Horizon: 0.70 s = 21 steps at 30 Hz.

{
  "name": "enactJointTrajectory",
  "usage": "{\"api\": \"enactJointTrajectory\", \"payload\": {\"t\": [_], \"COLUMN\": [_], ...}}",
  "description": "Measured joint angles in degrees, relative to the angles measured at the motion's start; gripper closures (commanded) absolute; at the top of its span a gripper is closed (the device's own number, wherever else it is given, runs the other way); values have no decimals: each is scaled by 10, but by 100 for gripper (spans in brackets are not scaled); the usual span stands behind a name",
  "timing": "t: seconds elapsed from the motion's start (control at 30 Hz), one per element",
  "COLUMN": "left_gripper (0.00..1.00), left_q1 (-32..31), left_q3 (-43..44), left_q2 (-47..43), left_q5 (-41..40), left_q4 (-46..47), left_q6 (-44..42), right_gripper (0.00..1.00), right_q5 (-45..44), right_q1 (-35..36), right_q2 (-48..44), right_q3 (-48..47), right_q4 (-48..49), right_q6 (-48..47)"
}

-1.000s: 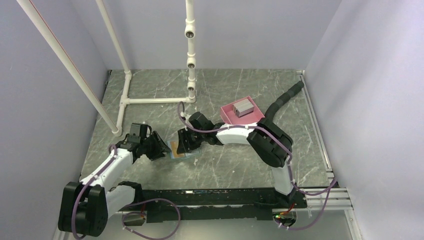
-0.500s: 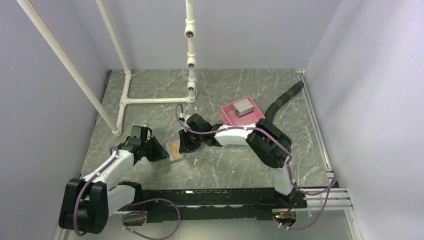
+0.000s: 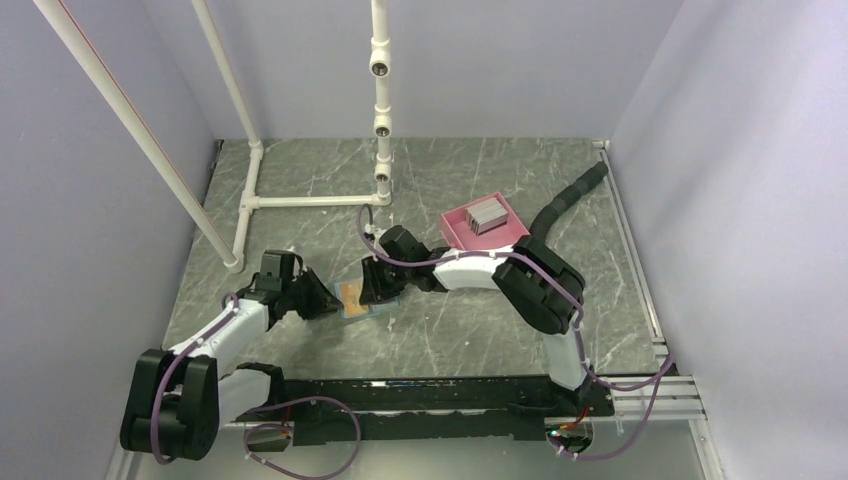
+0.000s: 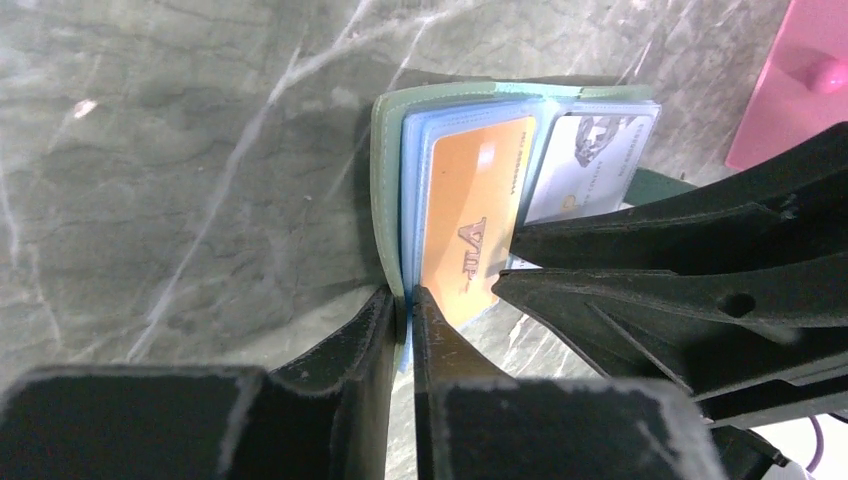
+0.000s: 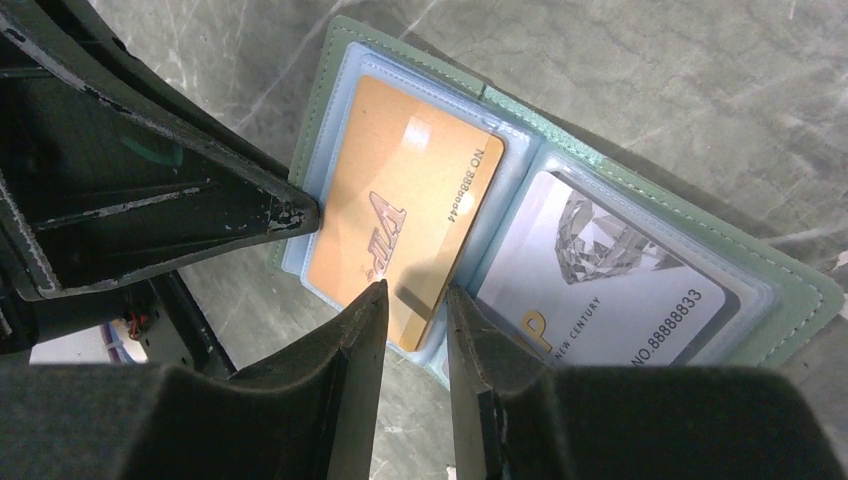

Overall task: Put the credit cards into the card holder
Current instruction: Open the card holder at the center of the board.

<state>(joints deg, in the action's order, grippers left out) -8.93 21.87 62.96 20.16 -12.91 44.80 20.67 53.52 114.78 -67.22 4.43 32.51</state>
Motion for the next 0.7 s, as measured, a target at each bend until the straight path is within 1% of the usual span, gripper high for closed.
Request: {"api": "enactJointTrajectory", "payload": {"t": [0.07,0.17,0.27,0.37,0.47,0.53,0.6,0.7], "left_gripper": [91,93,99,100,100,100,100,100], "left_q1": [1,1,1,0,0,0,0,0], "left_q3": [0,0,0,0,0,0,0,0], "left_q2": [3,1,-14,-32,-36,-35,-30,-18], "left_q5": [9,25,47,66,70,73,81,93], "left_q4": [9,26,52,78,80,83,90,103], "left_q6": [0,5,16,26,27,28,29,31], "right_gripper": [69,68,63,53,42,37,35,35], "right_q5": [10,22,28,30,24,13,1,-18], "right_q1": [-5,-12,-17,-18,-16,-12,-10,-9], "right_q2": [0,0,0,-2,-12,-21,-29,-43], "right_q3": [5,11,15,16,16,16,16,20], "right_q4": [7,17,24,27,23,13,2,-16], "right_q6": [4,12,17,19,17,14,10,10]}}
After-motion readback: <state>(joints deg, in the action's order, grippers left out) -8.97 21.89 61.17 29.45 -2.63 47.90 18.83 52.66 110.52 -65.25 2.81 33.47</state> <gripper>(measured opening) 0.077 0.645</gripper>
